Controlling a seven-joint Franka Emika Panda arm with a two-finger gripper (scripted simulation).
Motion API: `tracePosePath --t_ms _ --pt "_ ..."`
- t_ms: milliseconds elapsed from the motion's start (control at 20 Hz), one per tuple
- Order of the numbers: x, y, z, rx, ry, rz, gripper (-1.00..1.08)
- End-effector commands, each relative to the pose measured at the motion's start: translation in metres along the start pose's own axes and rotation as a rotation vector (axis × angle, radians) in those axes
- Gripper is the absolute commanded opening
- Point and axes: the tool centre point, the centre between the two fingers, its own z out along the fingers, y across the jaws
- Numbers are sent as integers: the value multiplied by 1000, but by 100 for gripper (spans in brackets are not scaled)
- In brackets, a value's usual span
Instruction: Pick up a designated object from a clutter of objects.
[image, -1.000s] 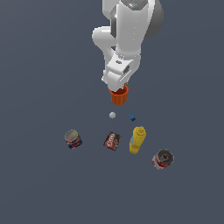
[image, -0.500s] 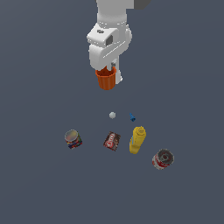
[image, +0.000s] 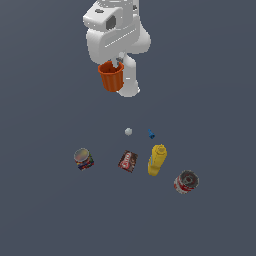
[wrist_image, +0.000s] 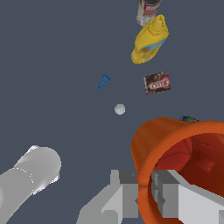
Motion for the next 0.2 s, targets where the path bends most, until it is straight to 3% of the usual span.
tracePosePath --t_ms 0,150 --pt "-3 1 -5 -1 0 -1 -100" --pt "-3 2 -6 -1 0 -1 -100"
